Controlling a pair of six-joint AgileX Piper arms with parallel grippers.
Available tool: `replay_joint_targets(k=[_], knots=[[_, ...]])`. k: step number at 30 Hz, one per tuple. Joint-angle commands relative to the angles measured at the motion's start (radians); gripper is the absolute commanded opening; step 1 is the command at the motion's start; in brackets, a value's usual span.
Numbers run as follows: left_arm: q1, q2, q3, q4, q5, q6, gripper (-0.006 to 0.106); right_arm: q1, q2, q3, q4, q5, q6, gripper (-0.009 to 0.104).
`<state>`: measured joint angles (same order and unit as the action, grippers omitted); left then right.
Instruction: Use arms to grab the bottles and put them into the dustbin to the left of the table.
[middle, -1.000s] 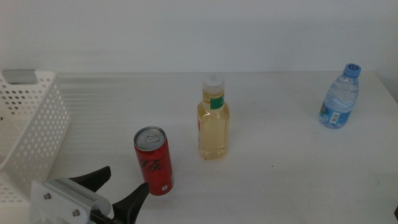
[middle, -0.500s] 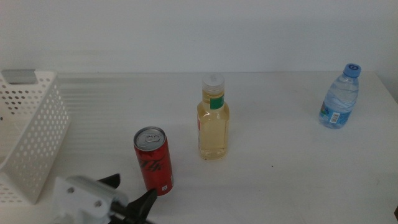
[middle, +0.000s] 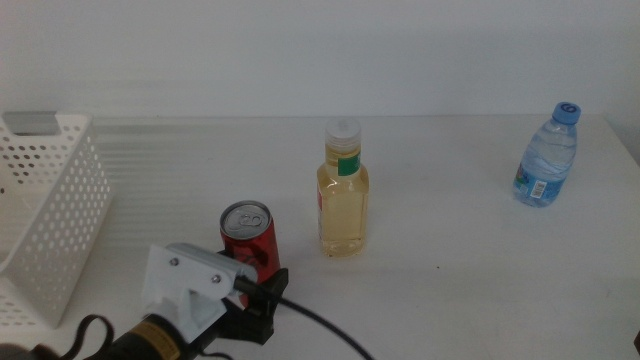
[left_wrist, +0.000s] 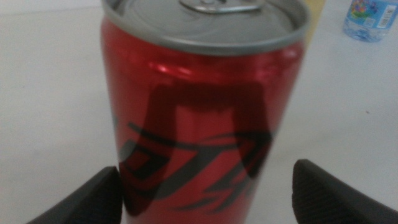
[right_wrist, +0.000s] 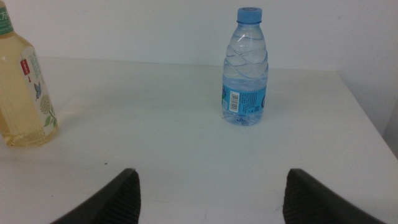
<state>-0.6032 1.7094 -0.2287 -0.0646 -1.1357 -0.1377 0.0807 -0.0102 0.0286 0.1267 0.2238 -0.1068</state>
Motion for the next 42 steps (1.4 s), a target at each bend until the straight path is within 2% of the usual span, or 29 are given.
replay_joint_targets(k=[1,12,16,18,21,24,29,30,35,42], knots=[[-0.001,-0.004,-0.036,-0.022,-0.179,-0.017,0.09,-0.005,-0.027,-0.009,-0.01,-0.07,-0.01,0.06],[-0.001,0.056,-0.113,-0.068,-0.18,-0.017,0.09,-0.005,-0.027,-0.009,-0.01,-0.07,-0.01,0.06],[-0.001,0.056,-0.113,-0.09,-0.18,-0.017,0.085,-0.005,-0.027,-0.009,-0.01,-0.07,-0.01,0.06],[-0.001,0.056,-0.113,-0.089,-0.18,-0.015,0.08,-0.005,-0.027,-0.009,-0.01,-0.07,-0.01,0.06],[-0.001,0.057,-0.113,-0.088,-0.18,-0.014,0.065,-0.005,-0.027,-0.009,-0.01,-0.07,-0.01,0.06],[-0.001,0.057,-0.113,-0.088,-0.18,-0.018,0.043,-0.005,-0.027,-0.009,-0.01,-0.07,-0.01,0.06],[-0.001,0.057,-0.106,-0.067,-0.169,-0.05,0.0,-0.005,-0.027,-0.009,-0.01,-0.07,-0.01,0.06],[-0.001,0.057,-0.107,-0.065,-0.151,-0.045,-0.005,-0.005,-0.027,-0.009,-0.01,-0.07,-0.01,0.06],[-0.001,0.02,-0.107,-0.065,-0.025,-0.045,-0.005,-0.005,-0.027,-0.009,-0.01,-0.07,-0.01,0.06],[-0.001,-0.157,-0.11,-0.065,0.189,-0.037,-0.005,-0.005,-0.027,-0.009,-0.01,-0.07,-0.01,0.06]])
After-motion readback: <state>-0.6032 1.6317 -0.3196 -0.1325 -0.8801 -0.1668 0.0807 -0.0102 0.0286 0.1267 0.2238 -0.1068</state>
